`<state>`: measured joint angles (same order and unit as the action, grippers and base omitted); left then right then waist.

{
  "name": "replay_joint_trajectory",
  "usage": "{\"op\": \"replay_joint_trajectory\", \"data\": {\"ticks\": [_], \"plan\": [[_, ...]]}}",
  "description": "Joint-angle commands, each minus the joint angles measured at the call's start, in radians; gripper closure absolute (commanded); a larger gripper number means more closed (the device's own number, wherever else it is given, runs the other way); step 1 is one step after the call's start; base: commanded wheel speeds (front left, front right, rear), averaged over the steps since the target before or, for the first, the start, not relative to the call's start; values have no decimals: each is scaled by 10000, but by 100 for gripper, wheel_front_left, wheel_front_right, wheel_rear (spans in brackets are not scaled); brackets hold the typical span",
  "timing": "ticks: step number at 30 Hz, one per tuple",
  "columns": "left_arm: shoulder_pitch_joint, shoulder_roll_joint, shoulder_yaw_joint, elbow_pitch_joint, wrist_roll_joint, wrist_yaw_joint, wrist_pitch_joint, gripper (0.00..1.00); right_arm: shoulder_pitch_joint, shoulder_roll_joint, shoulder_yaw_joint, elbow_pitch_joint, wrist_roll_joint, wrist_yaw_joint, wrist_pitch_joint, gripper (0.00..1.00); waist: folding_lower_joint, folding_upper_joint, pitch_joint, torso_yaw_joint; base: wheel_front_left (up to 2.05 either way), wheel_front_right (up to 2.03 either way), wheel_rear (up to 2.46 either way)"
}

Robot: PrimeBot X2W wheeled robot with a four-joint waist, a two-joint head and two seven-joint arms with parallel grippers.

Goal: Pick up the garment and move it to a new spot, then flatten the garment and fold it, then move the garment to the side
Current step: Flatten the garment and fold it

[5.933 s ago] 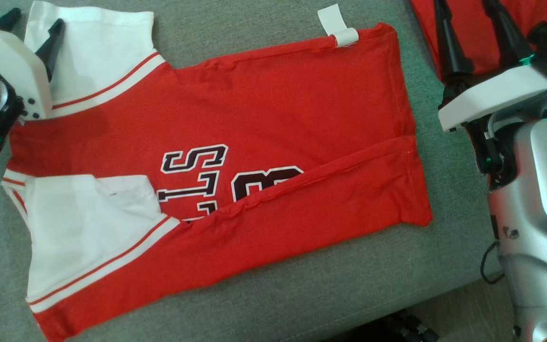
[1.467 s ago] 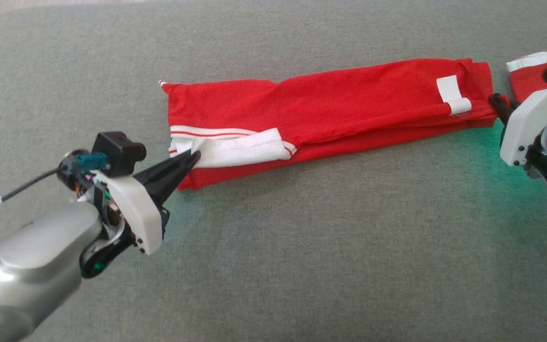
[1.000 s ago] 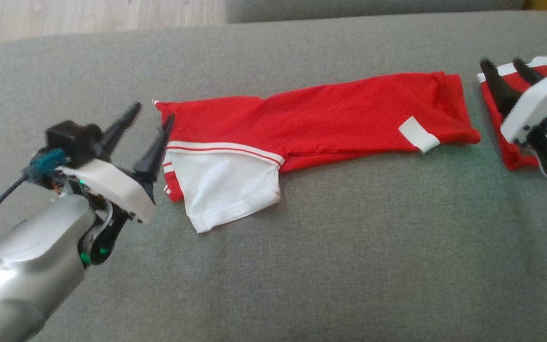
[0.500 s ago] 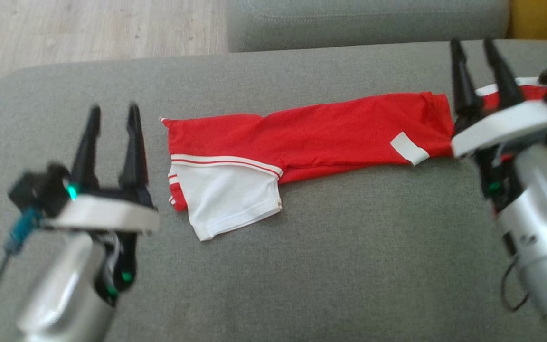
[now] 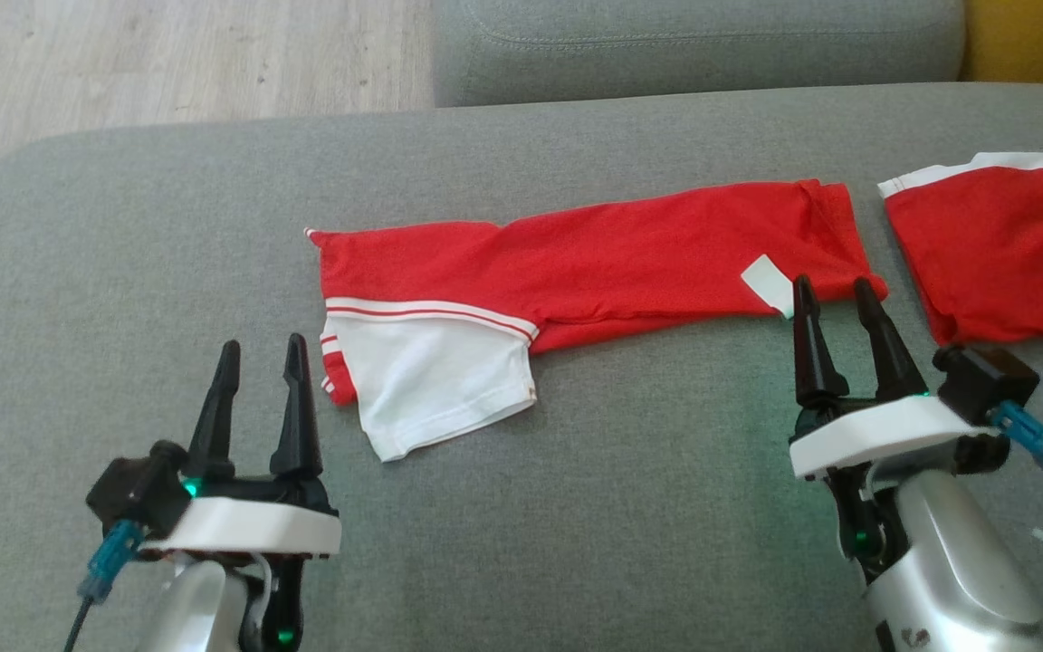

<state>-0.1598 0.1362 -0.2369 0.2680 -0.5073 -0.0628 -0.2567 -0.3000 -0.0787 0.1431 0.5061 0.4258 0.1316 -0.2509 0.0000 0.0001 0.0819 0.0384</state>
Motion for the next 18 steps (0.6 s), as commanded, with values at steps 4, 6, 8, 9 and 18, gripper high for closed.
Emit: {"op": "replay_joint_trajectory", "data": {"ticks": [4,6,8,9,18], "plan": [[-431,-333,980,-94,585,-341,-50,0,-153,219,3,-555,-353,-9,-107,0,0,-1,107,20,0,0,0],[-492,-444,1081,-66,756,-448,-51,0,-220,242,-21,-565,-443,-9,-107,0,0,-1,193,36,0,0,0],[-563,-531,1145,-58,887,-527,-51,0,-359,253,-9,-527,-615,-9,-106,0,0,-1,326,62,0,0,0],[-563,-531,1145,-58,887,-527,-51,0,-359,253,-9,-527,-615,-9,-106,0,0,-1,326,62,0,0,0],[-1179,-715,867,16,1222,-666,-51,0,-2043,130,-1788,685,-1976,-9,810,0,0,-1,1206,432,0,0,0]]}}
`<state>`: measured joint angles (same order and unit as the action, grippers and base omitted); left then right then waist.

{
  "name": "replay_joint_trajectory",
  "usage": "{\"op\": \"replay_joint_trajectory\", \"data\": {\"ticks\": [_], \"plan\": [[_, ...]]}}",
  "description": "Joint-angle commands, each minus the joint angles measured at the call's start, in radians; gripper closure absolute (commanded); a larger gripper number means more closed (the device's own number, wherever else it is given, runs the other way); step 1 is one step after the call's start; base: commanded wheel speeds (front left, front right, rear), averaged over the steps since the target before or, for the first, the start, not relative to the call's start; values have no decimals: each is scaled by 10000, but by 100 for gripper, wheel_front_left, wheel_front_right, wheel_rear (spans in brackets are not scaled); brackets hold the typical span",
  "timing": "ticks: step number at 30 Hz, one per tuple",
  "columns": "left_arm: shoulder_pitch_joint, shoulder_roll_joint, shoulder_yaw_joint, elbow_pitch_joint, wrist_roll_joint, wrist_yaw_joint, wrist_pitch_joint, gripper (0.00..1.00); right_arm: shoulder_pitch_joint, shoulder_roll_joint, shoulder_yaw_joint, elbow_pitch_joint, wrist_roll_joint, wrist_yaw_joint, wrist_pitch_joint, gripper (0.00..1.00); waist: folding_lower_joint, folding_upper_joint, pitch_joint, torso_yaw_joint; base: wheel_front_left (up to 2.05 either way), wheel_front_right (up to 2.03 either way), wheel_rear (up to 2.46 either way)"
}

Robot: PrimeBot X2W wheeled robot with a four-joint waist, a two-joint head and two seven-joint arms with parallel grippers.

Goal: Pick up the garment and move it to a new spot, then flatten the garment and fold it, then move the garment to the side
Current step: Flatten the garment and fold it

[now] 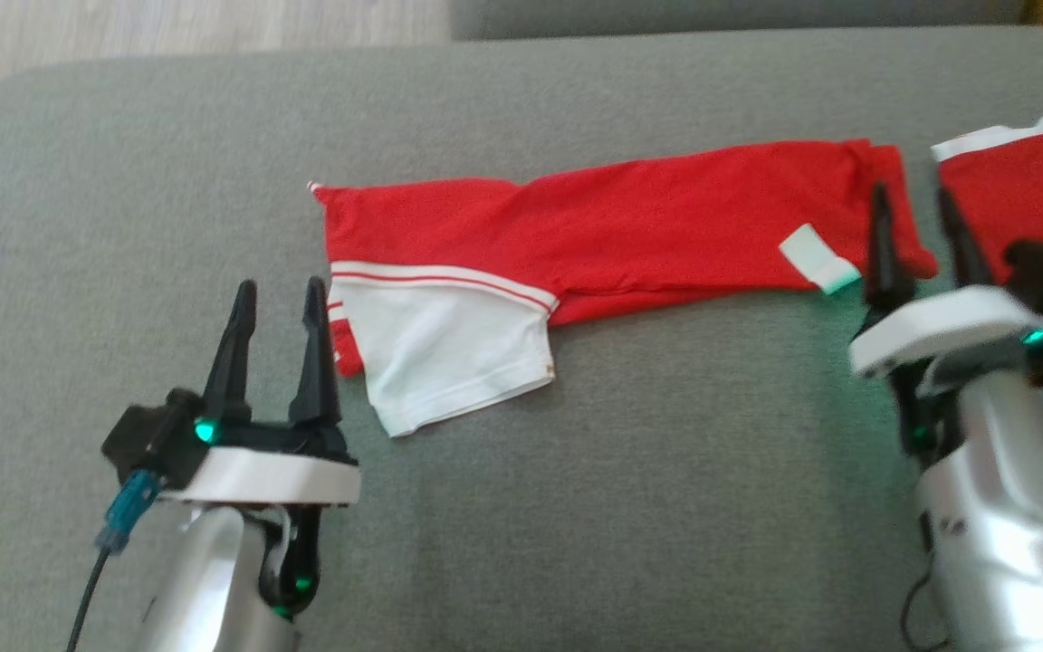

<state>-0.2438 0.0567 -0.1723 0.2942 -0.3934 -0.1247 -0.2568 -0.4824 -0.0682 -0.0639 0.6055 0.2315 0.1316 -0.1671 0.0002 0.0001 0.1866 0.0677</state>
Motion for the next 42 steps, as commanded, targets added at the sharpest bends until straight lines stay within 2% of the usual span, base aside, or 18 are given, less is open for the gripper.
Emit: {"op": "replay_joint_trajectory", "data": {"ticks": [1,6,14,22,23,24,25,33,42], "plan": [[-419,66,174,-237,84,-50,-49,0,-431,13,4,-66,-240,-9,120,0,-2,-1,258,213,0,0,0],[-733,16,-153,-218,-62,-56,-49,0,-1382,-7,-1419,1196,-1068,-9,835,0,-2,-1,675,548,0,0,0],[-921,3,-404,-180,-191,-58,-49,0,-2098,4,-3491,2625,-3019,-9,1140,0,-2,-1,1006,793,0,0,0],[-1090,27,-449,-224,-224,-58,-49,0,-2581,132,-4232,3733,-3674,-9,1073,0,-2,-1,1252,795,0,0,0],[-1109,26,-459,-225,-228,-58,-49,0,-2658,141,-4183,3845,-3667,-9,1003,31,-2,-1,1275,792,0,0,0],[-1125,25,-465,-224,-231,-58,-49,0,-2727,147,-4118,3943,-3647,-9,903,87,-2,-1,1293,783,0,0,0],[-1137,24,-471,-222,-236,-59,-49,0,-2796,153,-4036,4030,-3624,-9,795,100,-2,-1,1306,769,0,0,0],[-975,27,-411,-228,-281,-59,-49,0,-2862,79,-3471,4148,-3147,-9,-267,100,-2,-1,868,457,0,0,0],[-624,56,-478,-398,-277,-59,-49,0,-2168,-359,-3001,3297,-2000,-9,-567,100,-2,-1,118,29,0,0,0]]}}
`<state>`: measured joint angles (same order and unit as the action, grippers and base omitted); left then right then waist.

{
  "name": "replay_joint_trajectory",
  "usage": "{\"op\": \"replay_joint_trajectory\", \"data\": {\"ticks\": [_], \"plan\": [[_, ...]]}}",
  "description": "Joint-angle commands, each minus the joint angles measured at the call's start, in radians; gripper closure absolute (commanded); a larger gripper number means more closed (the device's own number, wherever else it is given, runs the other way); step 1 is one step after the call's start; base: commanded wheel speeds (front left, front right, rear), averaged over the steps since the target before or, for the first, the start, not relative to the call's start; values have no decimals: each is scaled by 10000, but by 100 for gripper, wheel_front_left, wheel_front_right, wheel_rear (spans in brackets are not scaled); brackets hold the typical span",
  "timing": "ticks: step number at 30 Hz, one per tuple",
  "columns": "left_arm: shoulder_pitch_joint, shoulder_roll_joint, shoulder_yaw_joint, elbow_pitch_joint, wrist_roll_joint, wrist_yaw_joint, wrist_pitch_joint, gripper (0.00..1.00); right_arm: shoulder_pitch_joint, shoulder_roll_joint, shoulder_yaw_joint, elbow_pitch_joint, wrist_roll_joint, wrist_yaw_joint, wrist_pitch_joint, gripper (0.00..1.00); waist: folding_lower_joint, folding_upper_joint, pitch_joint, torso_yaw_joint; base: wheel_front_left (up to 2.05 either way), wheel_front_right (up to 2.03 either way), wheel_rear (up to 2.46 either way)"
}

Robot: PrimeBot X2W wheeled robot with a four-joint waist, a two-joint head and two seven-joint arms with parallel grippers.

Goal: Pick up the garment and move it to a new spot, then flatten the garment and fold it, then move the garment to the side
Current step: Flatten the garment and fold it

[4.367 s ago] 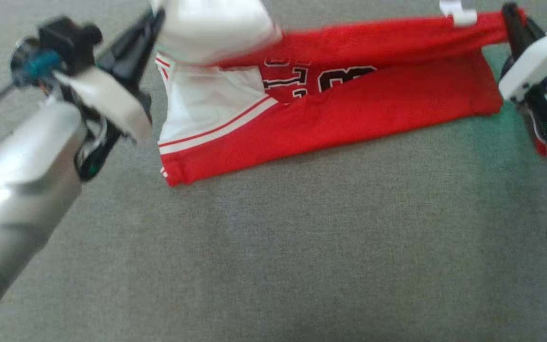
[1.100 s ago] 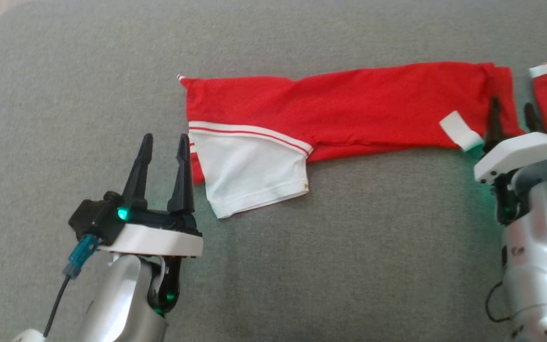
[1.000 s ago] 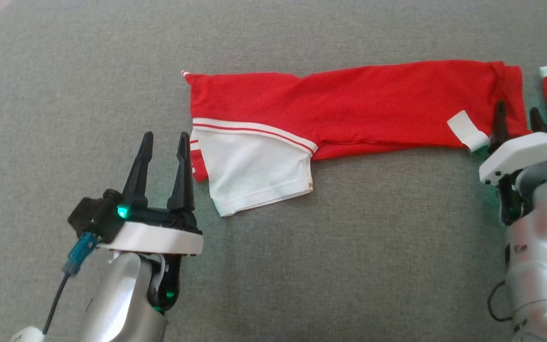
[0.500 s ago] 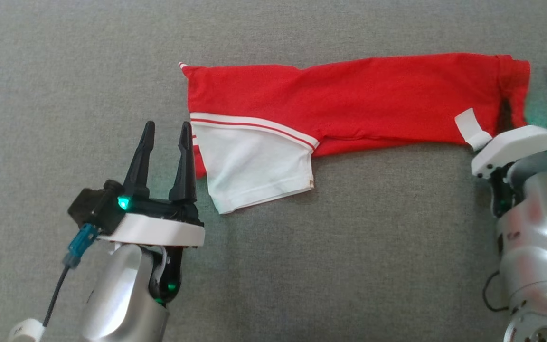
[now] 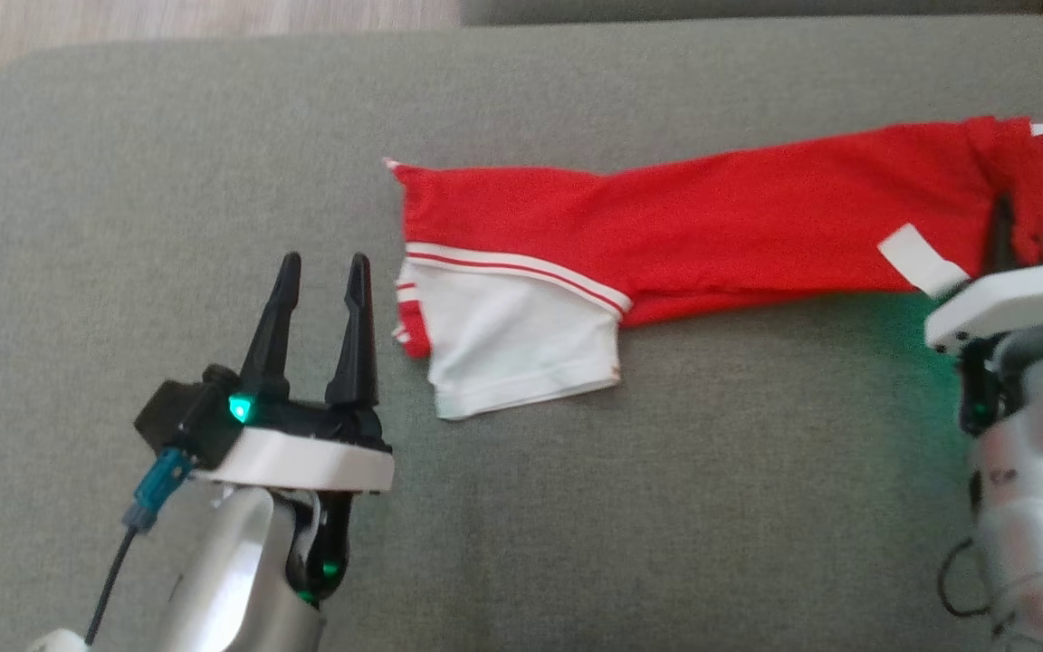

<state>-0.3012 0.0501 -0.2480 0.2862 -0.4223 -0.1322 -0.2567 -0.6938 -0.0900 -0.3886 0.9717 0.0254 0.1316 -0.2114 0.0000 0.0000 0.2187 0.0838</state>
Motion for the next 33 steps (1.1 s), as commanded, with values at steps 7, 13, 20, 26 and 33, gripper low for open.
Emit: {"op": "replay_joint_trajectory", "data": {"ticks": [7,13,20,26,33], "plan": [[302,98,263,-442,39,16,-51,0,548,-271,799,-1427,712,-9,311,100,0,0,-921,-135,0,0,0],[627,74,342,-542,77,16,-51,0,997,197,1986,-2343,1363,-9,861,100,0,0,-1483,233,0,0,0],[975,56,517,-511,160,16,-51,0,1784,391,4490,-3212,3110,-9,1406,100,0,0,-2123,1095,0,0,0],[1056,53,476,-528,150,16,-51,0,1966,395,6273,-3202,4444,-9,1292,100,0,0,-2127,1729,0,0,0],[846,42,263,-510,42,16,-51,0,1190,396,7355,-1974,5644,-9,691,100,0,0,-1753,2484,0,0,0]]}}
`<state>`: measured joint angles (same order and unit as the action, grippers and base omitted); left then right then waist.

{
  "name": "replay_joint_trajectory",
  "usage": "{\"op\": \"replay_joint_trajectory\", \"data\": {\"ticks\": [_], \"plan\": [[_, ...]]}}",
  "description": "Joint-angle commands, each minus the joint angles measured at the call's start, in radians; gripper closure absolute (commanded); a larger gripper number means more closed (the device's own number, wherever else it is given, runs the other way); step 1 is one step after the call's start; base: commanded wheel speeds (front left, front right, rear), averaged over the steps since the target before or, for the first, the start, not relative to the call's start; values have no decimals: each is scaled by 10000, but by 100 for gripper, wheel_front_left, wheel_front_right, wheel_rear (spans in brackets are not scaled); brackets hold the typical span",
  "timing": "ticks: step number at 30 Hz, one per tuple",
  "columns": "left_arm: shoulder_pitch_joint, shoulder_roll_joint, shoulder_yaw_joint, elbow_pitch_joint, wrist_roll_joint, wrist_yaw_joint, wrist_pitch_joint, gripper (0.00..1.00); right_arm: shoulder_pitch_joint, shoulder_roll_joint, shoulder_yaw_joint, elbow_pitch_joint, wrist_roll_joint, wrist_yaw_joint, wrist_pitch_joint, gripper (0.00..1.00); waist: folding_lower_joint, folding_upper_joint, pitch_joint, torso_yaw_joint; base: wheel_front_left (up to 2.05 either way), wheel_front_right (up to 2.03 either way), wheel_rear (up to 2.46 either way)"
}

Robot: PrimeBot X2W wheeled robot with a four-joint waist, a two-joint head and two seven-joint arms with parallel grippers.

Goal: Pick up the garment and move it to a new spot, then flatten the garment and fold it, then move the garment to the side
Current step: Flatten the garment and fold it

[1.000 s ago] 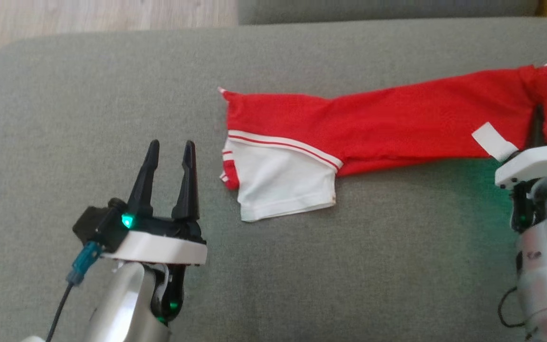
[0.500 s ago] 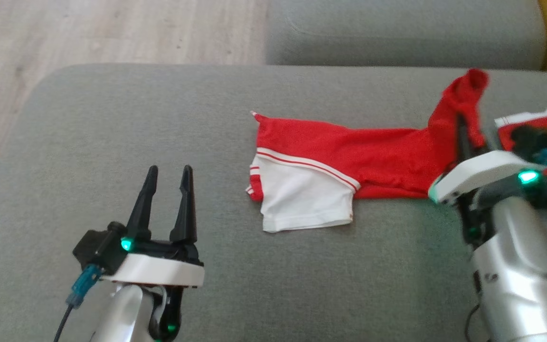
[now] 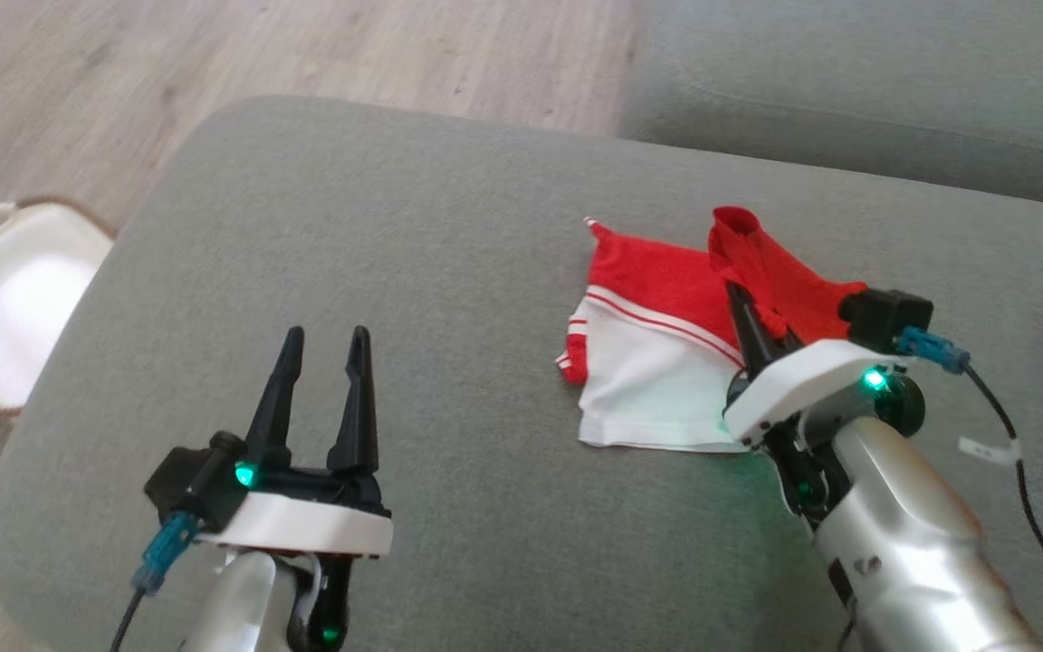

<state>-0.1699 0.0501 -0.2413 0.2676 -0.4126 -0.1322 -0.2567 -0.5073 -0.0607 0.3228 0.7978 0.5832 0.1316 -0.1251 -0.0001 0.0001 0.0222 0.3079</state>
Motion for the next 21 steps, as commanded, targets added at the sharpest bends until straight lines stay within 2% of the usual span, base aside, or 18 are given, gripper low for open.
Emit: {"op": "replay_joint_trajectory", "data": {"ticks": [1,10,17,18,19,20,21], "plan": [[-512,39,160,-324,-79,16,-51,0,-830,103,349,6,182,-9,-295,100,1,-1,291,339,0,0,0],[-767,16,-146,-234,-205,15,-51,0,-1864,104,1154,1824,982,-9,-965,100,1,-1,847,999,0,0,0],[-920,7,-200,-151,-249,15,-51,0,-2123,104,2180,2353,1850,-9,-1229,100,1,-1,1011,1278,0,0,0],[-926,6,-215,-143,-247,15,-51,0,-2170,104,2352,2379,1912,-9,-1257,60,1,-1,1026,1291,0,0,0],[-932,6,-235,-137,-249,15,-51,0,-2187,104,2521,2345,2030,-9,-1278,7,1,-1,1038,1303,0,0,0],[-939,5,-250,-129,-253,15,-51,0,-2176,104,2744,2223,2187,-9,-1291,0,1,-1,1051,1308,0,0,0],[-949,4,-258,-122,-257,15,-51,0,-2144,104,3030,2072,2344,-9,-1296,0,1,-1,1063,1306,0,0,0]]}}
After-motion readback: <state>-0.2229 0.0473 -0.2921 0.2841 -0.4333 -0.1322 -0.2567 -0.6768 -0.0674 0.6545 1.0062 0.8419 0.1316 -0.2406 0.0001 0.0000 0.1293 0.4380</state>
